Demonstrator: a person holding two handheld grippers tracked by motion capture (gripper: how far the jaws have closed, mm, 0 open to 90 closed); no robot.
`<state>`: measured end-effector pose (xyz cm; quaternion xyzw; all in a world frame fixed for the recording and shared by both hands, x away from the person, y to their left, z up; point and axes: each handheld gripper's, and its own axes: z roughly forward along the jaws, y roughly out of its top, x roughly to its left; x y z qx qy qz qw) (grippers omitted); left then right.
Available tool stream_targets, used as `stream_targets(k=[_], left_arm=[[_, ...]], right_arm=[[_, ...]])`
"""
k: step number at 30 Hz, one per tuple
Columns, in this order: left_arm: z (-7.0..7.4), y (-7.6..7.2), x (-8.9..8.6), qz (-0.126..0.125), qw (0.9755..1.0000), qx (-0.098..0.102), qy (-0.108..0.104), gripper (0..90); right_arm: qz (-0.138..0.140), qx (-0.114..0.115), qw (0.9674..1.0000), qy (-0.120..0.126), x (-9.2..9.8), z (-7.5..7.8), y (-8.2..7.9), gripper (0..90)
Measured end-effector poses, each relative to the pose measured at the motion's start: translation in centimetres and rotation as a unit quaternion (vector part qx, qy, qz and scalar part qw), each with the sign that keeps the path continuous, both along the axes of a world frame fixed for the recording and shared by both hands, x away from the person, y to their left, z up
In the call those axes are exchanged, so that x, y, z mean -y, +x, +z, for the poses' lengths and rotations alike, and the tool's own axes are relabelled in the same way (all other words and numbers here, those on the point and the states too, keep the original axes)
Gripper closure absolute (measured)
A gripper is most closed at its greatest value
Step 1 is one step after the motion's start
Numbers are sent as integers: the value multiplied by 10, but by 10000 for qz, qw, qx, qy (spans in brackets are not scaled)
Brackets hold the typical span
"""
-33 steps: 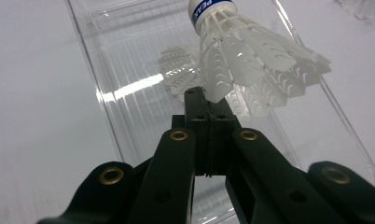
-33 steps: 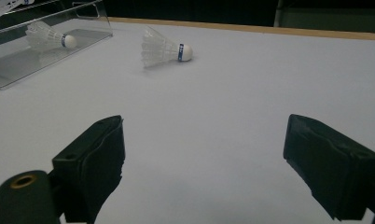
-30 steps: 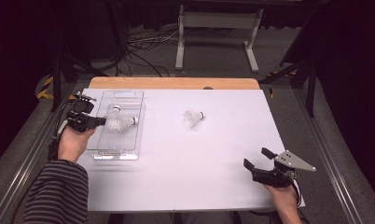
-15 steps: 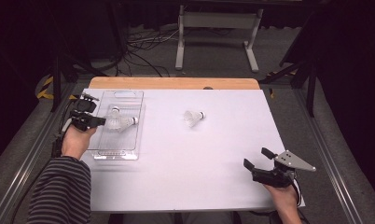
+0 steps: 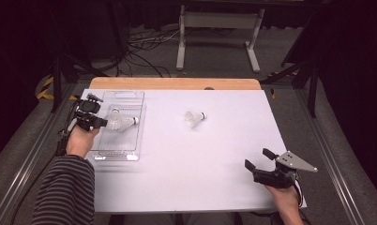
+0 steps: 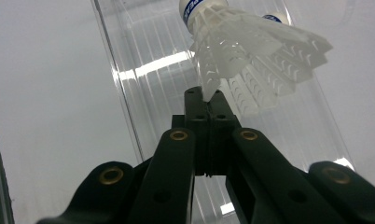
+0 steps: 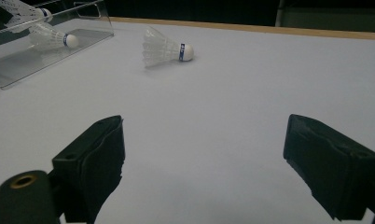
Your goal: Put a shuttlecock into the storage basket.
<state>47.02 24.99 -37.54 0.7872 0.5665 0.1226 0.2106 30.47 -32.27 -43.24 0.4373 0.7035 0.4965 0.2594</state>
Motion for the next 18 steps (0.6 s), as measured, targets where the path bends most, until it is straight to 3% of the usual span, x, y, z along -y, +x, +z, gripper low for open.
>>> stream_targets(k=[18], left_arm=[[-6,7,2,52,10000,-13,75,895]], right_arm=[[8,-9,10000,0,0,0,0,133]])
